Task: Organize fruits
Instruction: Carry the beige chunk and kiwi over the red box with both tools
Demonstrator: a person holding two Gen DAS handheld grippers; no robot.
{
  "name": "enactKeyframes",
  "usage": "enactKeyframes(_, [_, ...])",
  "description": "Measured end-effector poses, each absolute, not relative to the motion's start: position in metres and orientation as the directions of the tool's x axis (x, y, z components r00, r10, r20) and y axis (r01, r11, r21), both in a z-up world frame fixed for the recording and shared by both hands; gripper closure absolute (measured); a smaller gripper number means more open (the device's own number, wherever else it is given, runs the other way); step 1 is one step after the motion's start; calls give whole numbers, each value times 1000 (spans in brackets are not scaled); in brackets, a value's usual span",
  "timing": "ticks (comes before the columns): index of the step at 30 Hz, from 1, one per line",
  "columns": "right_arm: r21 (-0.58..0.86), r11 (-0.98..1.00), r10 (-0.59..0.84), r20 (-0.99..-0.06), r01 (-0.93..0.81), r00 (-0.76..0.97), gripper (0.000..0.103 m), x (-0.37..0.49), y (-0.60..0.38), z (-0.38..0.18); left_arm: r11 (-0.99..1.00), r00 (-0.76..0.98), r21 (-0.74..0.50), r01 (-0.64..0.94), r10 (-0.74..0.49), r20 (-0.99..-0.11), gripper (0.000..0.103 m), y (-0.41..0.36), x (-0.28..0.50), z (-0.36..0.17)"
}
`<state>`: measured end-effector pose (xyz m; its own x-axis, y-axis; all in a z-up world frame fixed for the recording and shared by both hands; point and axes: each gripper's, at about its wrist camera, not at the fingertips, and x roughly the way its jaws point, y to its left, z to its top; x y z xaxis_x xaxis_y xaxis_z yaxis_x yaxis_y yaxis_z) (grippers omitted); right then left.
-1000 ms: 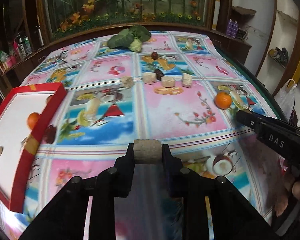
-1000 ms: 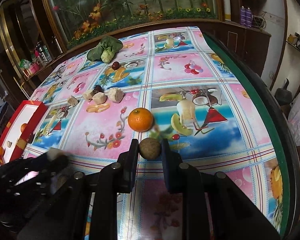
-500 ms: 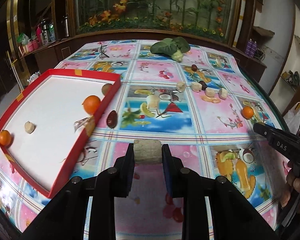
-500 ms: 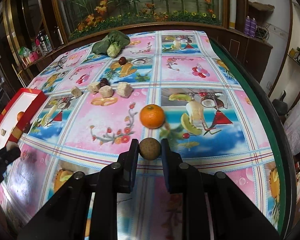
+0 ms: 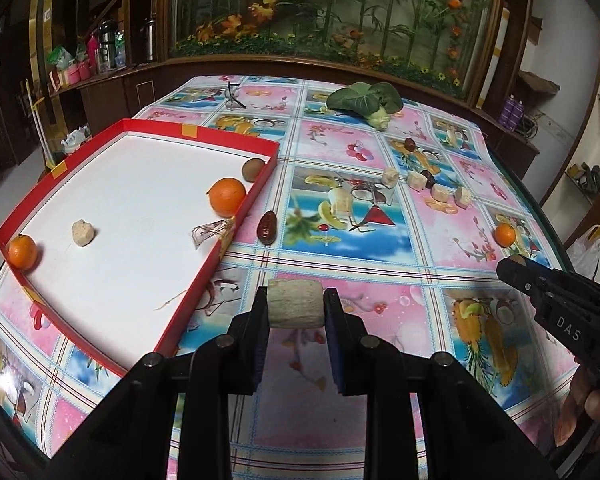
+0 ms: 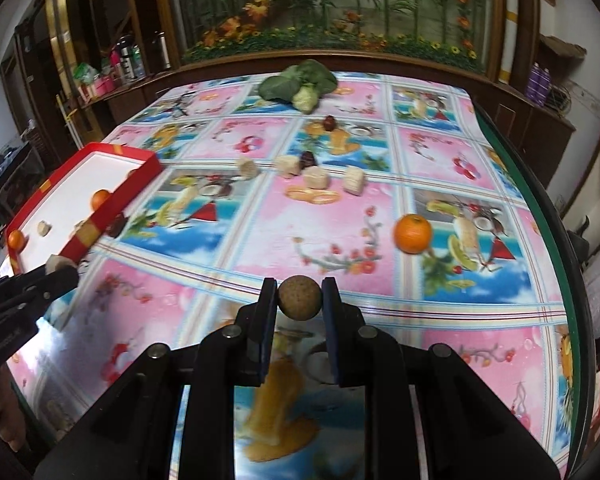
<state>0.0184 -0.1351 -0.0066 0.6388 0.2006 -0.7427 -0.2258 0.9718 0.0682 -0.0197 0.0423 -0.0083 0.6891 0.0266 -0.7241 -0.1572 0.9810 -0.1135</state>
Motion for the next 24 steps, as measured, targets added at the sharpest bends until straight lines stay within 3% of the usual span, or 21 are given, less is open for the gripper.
enactKeyframes(24, [60,930,288,-731,-363,618,79,7,-67,5,968,668,-128,-215,50,-743,78,74,-24,-13])
